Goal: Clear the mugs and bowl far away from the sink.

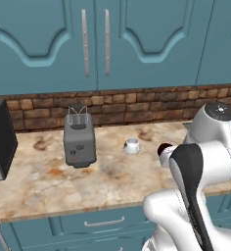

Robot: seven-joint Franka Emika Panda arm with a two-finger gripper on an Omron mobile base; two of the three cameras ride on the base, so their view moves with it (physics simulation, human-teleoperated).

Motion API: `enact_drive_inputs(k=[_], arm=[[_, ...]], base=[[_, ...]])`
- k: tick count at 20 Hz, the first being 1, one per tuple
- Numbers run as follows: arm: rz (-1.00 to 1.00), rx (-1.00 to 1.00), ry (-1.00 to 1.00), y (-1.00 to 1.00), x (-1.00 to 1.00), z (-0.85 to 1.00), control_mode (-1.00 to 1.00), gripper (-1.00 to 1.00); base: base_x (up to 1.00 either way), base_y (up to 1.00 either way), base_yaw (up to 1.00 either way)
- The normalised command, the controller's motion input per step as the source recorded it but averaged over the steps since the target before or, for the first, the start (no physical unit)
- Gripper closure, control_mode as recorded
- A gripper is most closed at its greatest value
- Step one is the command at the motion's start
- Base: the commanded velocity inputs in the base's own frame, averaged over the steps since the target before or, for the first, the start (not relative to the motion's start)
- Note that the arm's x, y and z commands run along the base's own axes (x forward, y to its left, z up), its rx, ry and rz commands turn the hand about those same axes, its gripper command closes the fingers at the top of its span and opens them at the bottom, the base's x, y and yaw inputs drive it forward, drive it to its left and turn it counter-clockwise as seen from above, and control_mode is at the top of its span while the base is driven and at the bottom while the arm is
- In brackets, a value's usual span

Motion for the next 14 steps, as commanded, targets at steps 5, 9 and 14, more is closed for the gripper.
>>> enact_drive_inputs(k=[5, 9, 14], arm=[[0.00, 0.00, 0.00, -0.01, -0.38, 0.33, -1.00, -1.00], [0.00, 0.00, 0.00, 0.00, -0.10, 0.16, -1.00, -1.00], [0.00, 0.00, 0.00, -0.01, 0.00, 0.10, -1.00, -1.00]], base=[[0.00, 0.00, 0.00], [0.00, 0.00, 0.00], [0.00, 0.00, 0.00]])
